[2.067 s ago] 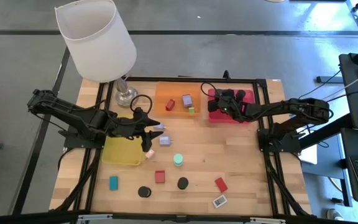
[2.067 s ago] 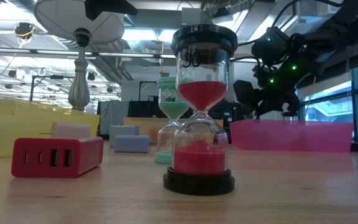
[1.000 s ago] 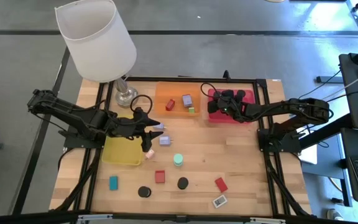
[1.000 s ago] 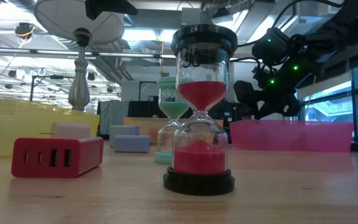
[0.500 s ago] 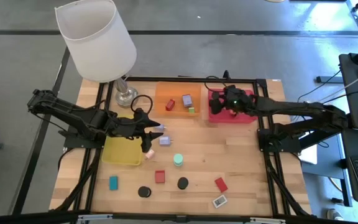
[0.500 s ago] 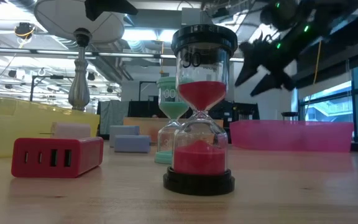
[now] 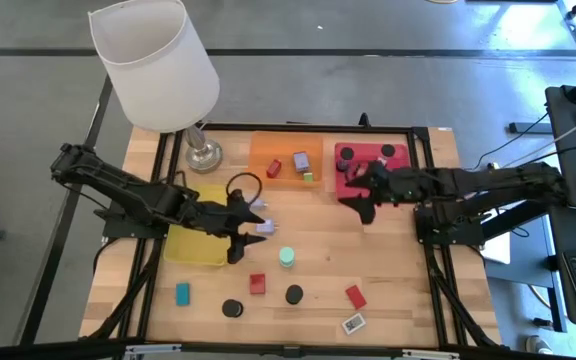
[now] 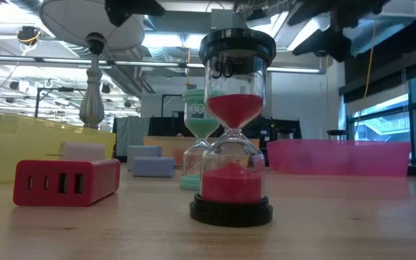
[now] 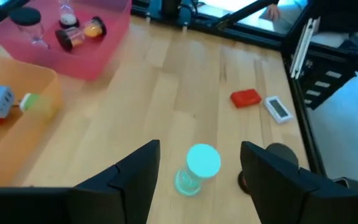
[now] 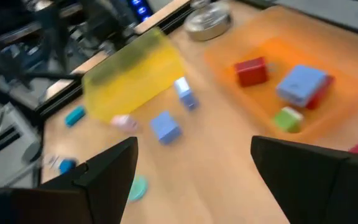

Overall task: Pick & Place Office items
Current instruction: Put the light blue hourglass into the pink bin

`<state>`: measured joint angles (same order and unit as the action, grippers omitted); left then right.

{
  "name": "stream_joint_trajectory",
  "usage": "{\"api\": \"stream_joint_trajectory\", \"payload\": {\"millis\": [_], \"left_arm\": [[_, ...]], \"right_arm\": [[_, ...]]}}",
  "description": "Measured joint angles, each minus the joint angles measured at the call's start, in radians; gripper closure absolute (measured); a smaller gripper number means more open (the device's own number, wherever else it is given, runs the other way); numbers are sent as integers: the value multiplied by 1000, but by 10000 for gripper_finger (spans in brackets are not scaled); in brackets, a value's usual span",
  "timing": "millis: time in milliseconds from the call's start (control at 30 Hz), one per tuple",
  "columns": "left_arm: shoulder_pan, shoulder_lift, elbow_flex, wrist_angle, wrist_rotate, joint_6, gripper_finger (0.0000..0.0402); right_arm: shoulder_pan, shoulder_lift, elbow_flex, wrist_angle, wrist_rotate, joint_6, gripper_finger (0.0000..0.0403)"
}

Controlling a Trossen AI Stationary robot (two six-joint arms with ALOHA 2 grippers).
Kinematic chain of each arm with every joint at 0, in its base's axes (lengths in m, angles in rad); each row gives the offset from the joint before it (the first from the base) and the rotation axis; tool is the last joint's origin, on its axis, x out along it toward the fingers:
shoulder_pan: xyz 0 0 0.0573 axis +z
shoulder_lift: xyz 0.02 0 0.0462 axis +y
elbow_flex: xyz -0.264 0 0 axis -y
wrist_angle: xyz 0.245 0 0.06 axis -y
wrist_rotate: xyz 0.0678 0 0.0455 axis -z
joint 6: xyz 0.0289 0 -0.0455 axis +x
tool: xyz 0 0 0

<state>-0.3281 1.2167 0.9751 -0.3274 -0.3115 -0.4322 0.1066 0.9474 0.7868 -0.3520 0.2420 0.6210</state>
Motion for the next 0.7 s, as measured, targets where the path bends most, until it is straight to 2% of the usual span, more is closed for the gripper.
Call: {"api": "stream_joint_trajectory", "payload": {"millis": [167,333,467,567,700], "left_arm": [[0,76,0,51,13,-18,154],[-4,147,0,90,50,-1,126],[-17,175,0,93,60,39,116],[-24,172,0,110,52,43,117],[-25,146,0,138,35,22,120]], "right_arm": [[100,3,0,-9,61,35,88],[147,25,0,-9,106,33,88],[166,90,0,23,133,-93,88],[168,175,0,114,131,-219,88],[168,316,0,308,54,-324,88]]}}
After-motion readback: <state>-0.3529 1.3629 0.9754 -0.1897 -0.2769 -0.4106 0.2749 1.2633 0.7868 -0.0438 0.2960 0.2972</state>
